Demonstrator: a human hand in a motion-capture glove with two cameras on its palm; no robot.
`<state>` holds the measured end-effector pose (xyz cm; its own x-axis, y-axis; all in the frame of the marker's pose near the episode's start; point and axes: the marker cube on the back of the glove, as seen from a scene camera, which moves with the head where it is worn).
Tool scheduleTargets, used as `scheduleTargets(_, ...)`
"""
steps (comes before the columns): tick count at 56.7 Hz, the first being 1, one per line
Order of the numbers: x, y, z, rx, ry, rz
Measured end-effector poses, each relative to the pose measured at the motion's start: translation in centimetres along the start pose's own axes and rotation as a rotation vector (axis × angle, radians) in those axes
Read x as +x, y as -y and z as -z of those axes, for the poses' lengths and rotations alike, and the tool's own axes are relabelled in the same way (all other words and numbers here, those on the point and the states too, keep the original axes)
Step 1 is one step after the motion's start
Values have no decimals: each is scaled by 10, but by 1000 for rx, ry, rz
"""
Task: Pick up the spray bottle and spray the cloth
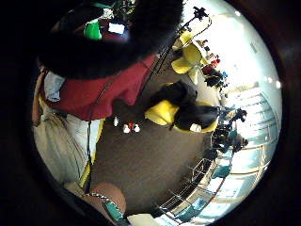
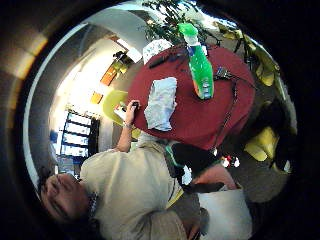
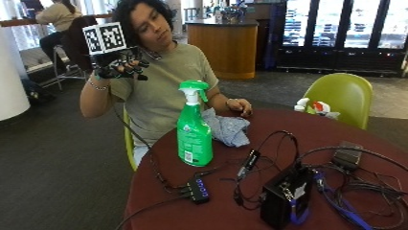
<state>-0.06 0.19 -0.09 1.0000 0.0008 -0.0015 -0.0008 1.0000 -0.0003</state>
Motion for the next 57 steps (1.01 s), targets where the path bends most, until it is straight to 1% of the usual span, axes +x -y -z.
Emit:
scheduleTargets(11, -3, 9, -1, 47, 61, -8)
scheduleTargets(21, -6, 20, -22, 10, 137, -9)
scheduleTargets(26, -5, 28, -35, 31, 258, -8)
scheduleTargets(32, -9, 32, -54, 37, 485, -9)
scheduleTargets(36, -14, 37, -70, 50, 651, 16)
scheduleTargets(40, -19, 45, -84, 67, 743, 19)
scheduleTargets(51, -24, 73, -111, 151, 949, -92)
scheduleTargets(57, -29, 85, -121, 279, 1086, -170)
